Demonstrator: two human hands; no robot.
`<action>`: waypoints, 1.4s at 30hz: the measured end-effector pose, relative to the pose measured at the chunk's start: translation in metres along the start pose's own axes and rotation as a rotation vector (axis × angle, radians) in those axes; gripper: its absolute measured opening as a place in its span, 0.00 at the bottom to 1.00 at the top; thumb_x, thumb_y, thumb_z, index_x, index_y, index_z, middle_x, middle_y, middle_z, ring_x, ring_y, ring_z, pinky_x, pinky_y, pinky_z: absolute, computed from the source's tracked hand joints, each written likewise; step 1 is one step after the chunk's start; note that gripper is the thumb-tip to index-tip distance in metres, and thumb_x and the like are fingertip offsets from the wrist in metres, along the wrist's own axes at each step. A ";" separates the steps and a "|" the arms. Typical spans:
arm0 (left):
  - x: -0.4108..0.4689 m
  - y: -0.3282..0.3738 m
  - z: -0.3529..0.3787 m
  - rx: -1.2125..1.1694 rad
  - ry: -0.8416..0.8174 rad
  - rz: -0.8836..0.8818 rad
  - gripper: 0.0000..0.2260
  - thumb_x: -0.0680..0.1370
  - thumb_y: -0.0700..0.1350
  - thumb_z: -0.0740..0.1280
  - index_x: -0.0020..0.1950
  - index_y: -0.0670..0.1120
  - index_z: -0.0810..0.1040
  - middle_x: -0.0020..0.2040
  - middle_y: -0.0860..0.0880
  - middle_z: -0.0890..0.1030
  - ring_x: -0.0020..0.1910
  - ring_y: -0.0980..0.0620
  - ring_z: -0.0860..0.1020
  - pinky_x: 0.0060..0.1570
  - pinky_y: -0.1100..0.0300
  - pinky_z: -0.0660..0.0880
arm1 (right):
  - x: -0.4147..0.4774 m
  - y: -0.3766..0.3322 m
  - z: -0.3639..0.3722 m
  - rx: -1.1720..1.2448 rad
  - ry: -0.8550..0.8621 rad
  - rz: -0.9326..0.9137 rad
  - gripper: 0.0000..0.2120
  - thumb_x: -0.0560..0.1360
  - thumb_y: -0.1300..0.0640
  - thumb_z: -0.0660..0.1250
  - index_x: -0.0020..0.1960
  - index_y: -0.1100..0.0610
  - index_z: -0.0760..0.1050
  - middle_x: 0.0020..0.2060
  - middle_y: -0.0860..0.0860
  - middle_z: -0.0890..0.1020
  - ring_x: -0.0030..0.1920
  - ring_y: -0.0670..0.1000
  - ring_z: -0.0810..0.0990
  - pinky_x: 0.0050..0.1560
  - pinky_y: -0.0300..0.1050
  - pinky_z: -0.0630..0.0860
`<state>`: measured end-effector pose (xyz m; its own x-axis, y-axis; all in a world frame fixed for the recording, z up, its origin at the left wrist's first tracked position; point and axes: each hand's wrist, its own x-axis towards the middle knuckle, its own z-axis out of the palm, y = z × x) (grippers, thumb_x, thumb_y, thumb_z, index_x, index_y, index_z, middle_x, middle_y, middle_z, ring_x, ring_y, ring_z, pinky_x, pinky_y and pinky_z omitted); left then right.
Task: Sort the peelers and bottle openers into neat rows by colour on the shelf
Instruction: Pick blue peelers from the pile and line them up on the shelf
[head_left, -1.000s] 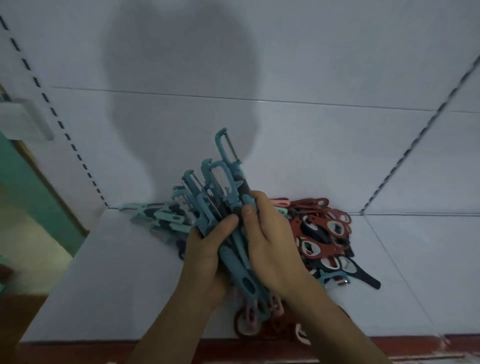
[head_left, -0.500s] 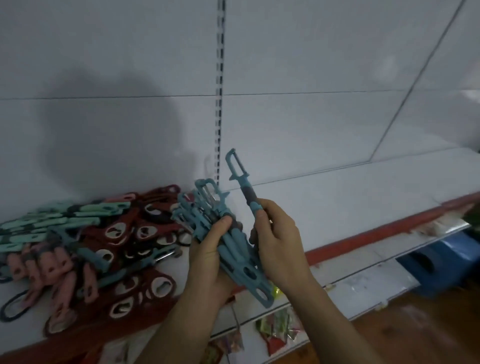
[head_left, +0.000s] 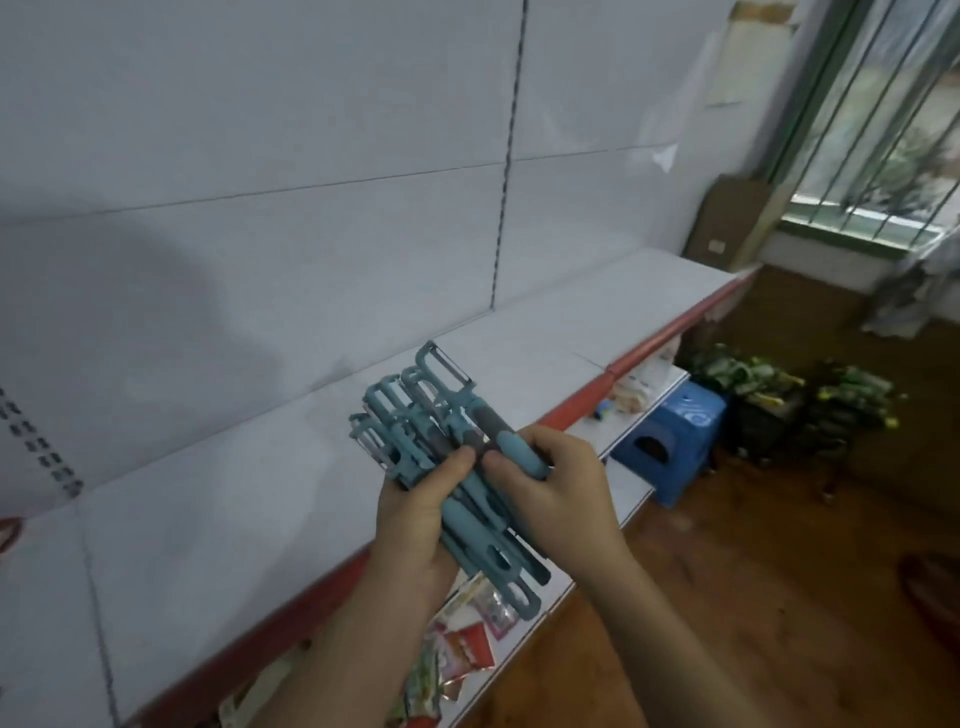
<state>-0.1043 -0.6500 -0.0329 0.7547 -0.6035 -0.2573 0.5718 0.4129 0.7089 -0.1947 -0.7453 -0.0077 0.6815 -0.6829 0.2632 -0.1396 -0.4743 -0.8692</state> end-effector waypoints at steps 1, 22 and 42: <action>0.016 -0.009 0.016 0.012 -0.022 -0.014 0.19 0.69 0.39 0.75 0.59 0.39 0.82 0.55 0.34 0.84 0.48 0.38 0.85 0.46 0.45 0.84 | 0.016 0.012 -0.012 0.010 0.012 0.012 0.12 0.74 0.53 0.74 0.34 0.51 0.76 0.28 0.47 0.77 0.30 0.47 0.74 0.32 0.48 0.71; 0.380 -0.167 0.316 0.019 -0.207 -0.178 0.16 0.69 0.43 0.76 0.55 0.41 0.82 0.50 0.43 0.84 0.47 0.47 0.83 0.51 0.50 0.82 | 0.365 0.212 -0.225 0.269 0.150 0.135 0.10 0.84 0.50 0.61 0.53 0.52 0.80 0.27 0.45 0.73 0.27 0.44 0.71 0.27 0.38 0.67; 0.671 -0.311 0.516 -0.059 -0.107 -0.183 0.09 0.74 0.40 0.72 0.52 0.40 0.82 0.46 0.45 0.82 0.41 0.49 0.81 0.47 0.54 0.83 | 0.689 0.469 -0.412 0.032 0.057 0.241 0.08 0.78 0.57 0.69 0.56 0.47 0.78 0.45 0.46 0.80 0.36 0.44 0.77 0.31 0.33 0.69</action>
<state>0.0584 -1.5350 -0.0870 0.5999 -0.7399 -0.3043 0.7164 0.3274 0.6161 -0.0868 -1.6671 -0.0616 0.5897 -0.8046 0.0691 -0.2694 -0.2767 -0.9224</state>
